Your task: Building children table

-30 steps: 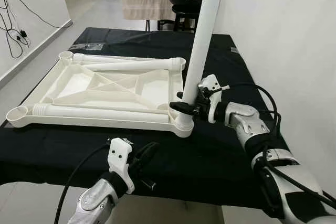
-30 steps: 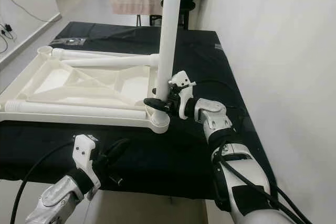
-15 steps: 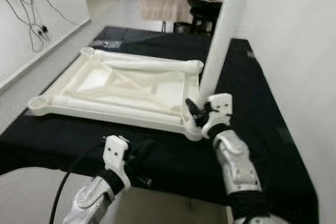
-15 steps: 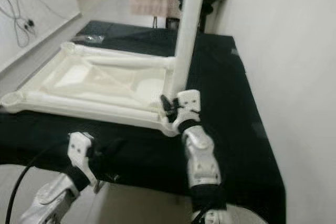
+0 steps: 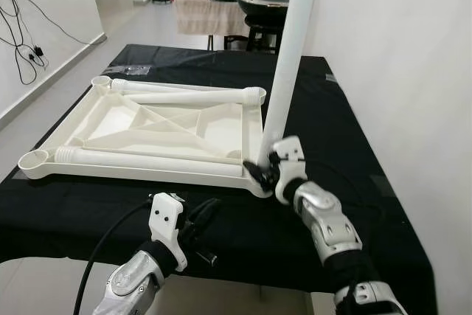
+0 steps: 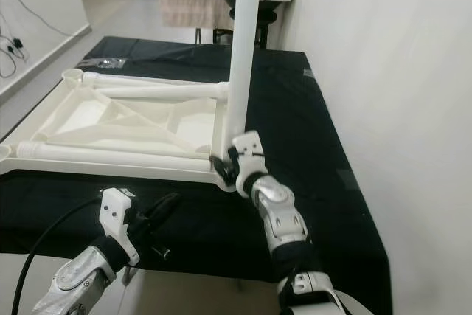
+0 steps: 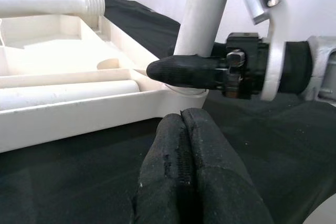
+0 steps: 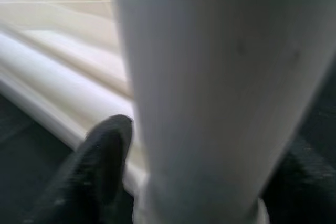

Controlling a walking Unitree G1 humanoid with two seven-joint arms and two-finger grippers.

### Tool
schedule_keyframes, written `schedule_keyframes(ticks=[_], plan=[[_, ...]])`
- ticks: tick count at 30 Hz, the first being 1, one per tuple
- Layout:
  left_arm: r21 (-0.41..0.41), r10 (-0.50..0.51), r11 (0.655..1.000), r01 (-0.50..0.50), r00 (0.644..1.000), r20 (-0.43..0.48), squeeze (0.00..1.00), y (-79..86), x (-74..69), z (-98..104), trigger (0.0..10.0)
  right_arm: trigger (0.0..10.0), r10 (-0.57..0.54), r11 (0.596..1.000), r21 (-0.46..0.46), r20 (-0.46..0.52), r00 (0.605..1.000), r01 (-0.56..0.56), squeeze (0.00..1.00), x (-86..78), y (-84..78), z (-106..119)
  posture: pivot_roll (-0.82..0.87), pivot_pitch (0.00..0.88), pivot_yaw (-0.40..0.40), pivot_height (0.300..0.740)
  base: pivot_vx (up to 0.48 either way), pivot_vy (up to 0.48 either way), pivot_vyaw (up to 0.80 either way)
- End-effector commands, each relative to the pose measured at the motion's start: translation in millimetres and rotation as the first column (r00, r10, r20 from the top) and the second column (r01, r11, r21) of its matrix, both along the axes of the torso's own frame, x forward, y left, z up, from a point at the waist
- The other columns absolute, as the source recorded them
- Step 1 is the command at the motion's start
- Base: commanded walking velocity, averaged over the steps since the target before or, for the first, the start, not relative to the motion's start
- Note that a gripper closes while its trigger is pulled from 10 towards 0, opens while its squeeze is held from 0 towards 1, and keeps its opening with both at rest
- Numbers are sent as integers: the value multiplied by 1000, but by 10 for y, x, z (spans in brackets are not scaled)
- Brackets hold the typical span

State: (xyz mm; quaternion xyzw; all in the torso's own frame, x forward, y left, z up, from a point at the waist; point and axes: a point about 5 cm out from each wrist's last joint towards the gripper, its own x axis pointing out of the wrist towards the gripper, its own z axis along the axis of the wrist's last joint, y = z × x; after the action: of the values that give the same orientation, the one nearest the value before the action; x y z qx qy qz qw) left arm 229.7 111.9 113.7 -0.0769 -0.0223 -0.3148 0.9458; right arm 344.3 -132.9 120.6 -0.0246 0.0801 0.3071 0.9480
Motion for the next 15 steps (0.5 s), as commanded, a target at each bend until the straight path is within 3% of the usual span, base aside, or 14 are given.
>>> schedule_keyframes(ticks=[1,2,3,6,11,12,13,14,15], plan=[[-4,1,1000,-1,1000,-10,0,1,9,-30,10000,10000,160,986,23,104,982,-163,753,59,-15,271,78,9,-75,740,0,0,0],[-4,1,1000,-1,1000,-10,0,1,9,-30,10000,10000,160,986,23,104,982,-163,753,59,-15,271,78,9,-75,740,0,0,0],[-5,2,1000,-2,1000,-10,0,-1,11,-31,10000,10000,211,976,30,99,972,-215,0,77,-41,299,81,6,-78,740,0,0,0],[-3,4,1000,-4,1000,-10,0,-4,17,-37,10000,10000,290,955,42,78,954,-293,0,153,-66,311,88,0,-82,740,0,0,0],[0,4,1000,-4,1000,-11,0,-6,24,-42,10000,10000,282,954,85,65,957,-287,0,224,-62,323,98,0,-85,740,0,0,0],[3,3,1000,-3,1000,-13,0,-8,30,-47,10000,4902,306,945,111,44,951,-309,0,240,-56,317,106,0,-86,740,0,0,0],[4,2,1000,-2,1000,-14,0,-9,31,-49,10000,1686,312,943,113,38,949,-315,0,246,-59,316,106,0,-86,740,0,0,0],[5,2,1000,-2,1000,-15,0,-10,32,-49,10000,1686,314,942,112,36,949,-316,0,250,-63,315,106,0,-86,740,0,0,0],[6,1,1000,-1,1000,-15,0,-10,31,-51,10000,0,319,942,95,32,947,-321,0,253,-69,314,110,0,-88,740,0,0,0]])
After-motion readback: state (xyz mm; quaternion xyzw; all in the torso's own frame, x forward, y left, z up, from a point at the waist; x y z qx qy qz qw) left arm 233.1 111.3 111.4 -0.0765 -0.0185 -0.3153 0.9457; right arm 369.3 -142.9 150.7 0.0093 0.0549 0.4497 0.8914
